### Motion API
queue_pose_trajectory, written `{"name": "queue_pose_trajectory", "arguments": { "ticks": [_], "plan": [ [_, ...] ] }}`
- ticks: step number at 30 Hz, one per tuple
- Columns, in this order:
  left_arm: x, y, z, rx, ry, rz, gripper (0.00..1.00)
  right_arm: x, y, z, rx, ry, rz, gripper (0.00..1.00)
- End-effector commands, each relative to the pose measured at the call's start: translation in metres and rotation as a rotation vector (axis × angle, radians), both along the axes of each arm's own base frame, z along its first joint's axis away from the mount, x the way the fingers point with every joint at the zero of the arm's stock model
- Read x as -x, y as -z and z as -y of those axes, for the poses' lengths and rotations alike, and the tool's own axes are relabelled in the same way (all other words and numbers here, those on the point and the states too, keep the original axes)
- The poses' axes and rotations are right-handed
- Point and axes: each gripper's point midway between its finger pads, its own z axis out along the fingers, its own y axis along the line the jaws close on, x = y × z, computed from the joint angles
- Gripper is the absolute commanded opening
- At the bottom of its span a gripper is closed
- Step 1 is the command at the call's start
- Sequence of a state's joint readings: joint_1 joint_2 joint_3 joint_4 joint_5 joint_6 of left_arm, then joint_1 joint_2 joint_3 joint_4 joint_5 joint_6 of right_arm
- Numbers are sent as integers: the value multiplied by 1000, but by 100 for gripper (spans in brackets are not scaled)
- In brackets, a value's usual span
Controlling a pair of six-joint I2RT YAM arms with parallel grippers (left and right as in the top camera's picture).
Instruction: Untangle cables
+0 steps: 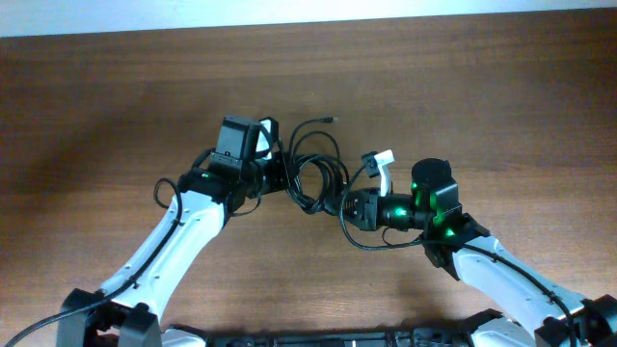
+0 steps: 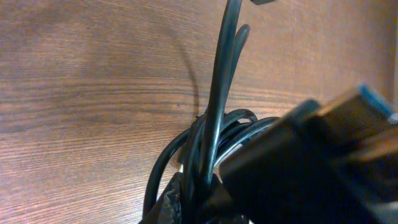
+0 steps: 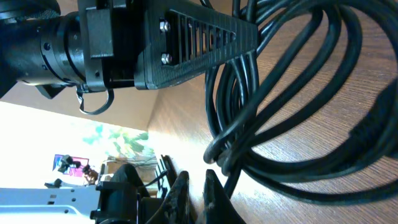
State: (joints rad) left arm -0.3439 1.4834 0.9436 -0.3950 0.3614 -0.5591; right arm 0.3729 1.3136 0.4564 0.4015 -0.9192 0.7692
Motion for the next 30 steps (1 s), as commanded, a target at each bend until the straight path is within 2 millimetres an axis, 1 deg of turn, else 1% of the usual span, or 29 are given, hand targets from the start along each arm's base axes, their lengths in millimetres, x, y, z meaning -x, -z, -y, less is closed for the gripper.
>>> {"name": "queue_pose_trajectory", "arguments": {
  "ticks": [1,3,4,5,6,8,9,13,14,21,23,24,25,26,27,28,29,30],
  "plan": [
    [-21,-5,-28,25,-211,-22,0,15,-5,-5,-34,-86,-8,4],
    [-21,-8,-28,64,-213,-37,0,11,-1,-4,-17,-57,-13,5],
    [-21,-11,-24,100,-191,-43,0,7,4,-2,4,-25,-24,7],
    [-19,-16,-18,136,-147,-39,0,2,10,1,29,11,-37,12],
    [-17,-20,-11,159,-98,-23,0,-1,14,3,48,37,-46,14],
    [-13,-32,4,196,59,51,0,-7,22,8,83,85,-61,16],
    [-9,-37,11,217,128,80,0,-9,26,10,98,106,-66,20],
    [3,-52,27,276,311,171,0,-14,34,16,136,152,-83,27],
    [5,-55,29,287,337,183,0,-14,37,17,147,163,-91,30],
    [18,-66,39,331,487,265,0,-19,44,23,182,207,-99,32],
    [19,-65,39,310,530,307,0,-19,44,23,184,211,-100,43],
    [19,-63,37,278,554,342,0,-19,44,23,184,211,-101,47],
    [13,-55,32,212,537,352,7,-19,44,23,182,206,-102,49],
    [6,-44,22,134,489,338,12,-18,44,23,180,204,-102,57],
    [-2,-32,10,44,431,315,12,-18,44,22,179,201,-103,64],
    [-10,-14,-13,-103,346,273,7,-17,43,22,178,197,-101,74],
    [-12,-3,-29,-196,297,241,1,-17,43,22,181,183,-80,77],
    [-10,4,-40,-254,271,210,0,-16,43,21,187,172,-60,78]
  ]
}}
